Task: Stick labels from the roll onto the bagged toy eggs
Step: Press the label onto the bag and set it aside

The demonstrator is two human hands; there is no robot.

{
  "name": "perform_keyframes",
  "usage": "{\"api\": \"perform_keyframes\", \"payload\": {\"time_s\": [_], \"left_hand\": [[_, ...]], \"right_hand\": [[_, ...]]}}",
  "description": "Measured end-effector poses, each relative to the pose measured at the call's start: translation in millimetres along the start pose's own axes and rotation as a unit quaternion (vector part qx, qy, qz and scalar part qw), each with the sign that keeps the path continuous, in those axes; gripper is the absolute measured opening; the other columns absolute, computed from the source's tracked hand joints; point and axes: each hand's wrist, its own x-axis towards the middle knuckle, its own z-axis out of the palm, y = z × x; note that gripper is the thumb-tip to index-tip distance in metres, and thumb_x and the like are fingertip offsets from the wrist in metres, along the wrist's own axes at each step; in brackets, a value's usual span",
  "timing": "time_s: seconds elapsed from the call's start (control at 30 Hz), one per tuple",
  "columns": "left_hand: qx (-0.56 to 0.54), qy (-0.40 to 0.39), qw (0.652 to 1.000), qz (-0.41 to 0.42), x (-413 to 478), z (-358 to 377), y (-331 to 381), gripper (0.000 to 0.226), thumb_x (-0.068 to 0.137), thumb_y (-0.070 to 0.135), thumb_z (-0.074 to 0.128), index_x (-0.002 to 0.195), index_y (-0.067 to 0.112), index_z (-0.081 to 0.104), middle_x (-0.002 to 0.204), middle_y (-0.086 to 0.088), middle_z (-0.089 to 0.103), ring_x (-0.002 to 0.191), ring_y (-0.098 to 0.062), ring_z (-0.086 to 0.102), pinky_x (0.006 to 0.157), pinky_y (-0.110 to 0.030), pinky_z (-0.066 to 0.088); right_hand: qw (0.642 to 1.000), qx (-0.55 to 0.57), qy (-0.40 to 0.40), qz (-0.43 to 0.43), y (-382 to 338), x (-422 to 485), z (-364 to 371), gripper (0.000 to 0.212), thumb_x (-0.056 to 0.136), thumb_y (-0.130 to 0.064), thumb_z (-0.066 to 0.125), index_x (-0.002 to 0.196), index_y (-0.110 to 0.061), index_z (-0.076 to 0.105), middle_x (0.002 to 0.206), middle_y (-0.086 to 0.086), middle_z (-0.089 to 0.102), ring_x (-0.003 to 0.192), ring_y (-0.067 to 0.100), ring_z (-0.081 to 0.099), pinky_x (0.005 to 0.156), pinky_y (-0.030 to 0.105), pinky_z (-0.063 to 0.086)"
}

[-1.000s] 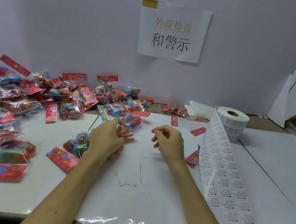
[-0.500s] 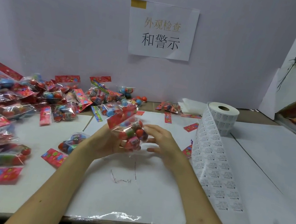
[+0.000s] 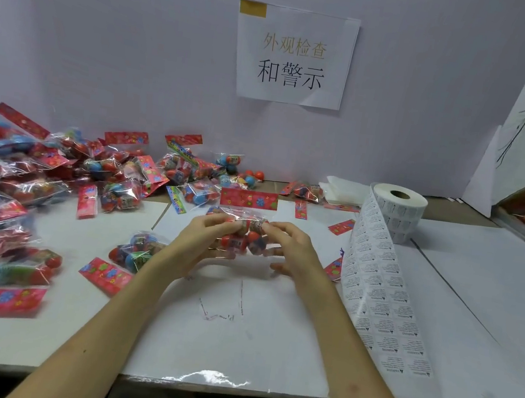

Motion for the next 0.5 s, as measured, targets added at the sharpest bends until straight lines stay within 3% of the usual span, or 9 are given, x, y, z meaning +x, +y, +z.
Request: {"api": "perform_keyframes", "payload": {"time_s": [0.13,0.23,0.33,0.5], "left_hand": [[0.023,0.014,0.999,0.019,1.3,1.9,-1.1,0.026,0.096,0.023,0.069,0.115,0.007,0.071,0.109,-0.02,0.075,0.091,-0.03,0.075,0.072,-0.032,0.059],[0.04,0.036,0.998,0.029,1.7,4.0,-0.7,0.012,0.096,0.017,0.067,0.103,0.01,0.074,0.105,-0.016,0.074,0.094,-0.028,0.074,0.073,-0.031,0.059],[0.024,0.049,0.998,0.034,0.4,5.5,0.4,0.009,0.094,0.009,0.068,0.093,0.01,0.077,0.097,-0.012,0.075,0.081,-0.022,0.076,0.062,-0.027,0.059],[0.02,0.072,0.997,0.037,1.2,6.8,-0.2,0.01,0.093,0.013,0.068,0.096,0.01,0.078,0.094,-0.012,0.075,0.087,-0.027,0.073,0.068,-0.035,0.061]], "right_hand": [[1.0,-0.004,0.005,-0.016,-0.6,0.2,2.0,0.026,0.101,-0.038,0.06,0.112,-0.016,0.068,0.105,0.007,0.074,0.086,0.019,0.067,0.067,0.031,0.049],[1.0,-0.014,-0.001,-0.023,0.1,0.5,1.6,0.022,0.099,-0.032,0.062,0.108,-0.014,0.072,0.098,0.002,0.073,0.083,0.016,0.067,0.074,0.033,0.048],[1.0,-0.013,-0.002,-0.024,0.1,1.1,0.5,0.02,0.097,-0.026,0.063,0.107,-0.013,0.075,0.089,-0.002,0.071,0.082,0.015,0.065,0.075,0.03,0.049],[0.999,0.002,-0.016,-0.031,0.7,0.2,-0.1,0.017,0.097,-0.031,0.064,0.096,-0.016,0.073,0.088,-0.001,0.071,0.084,0.016,0.069,0.071,0.029,0.052]]}}
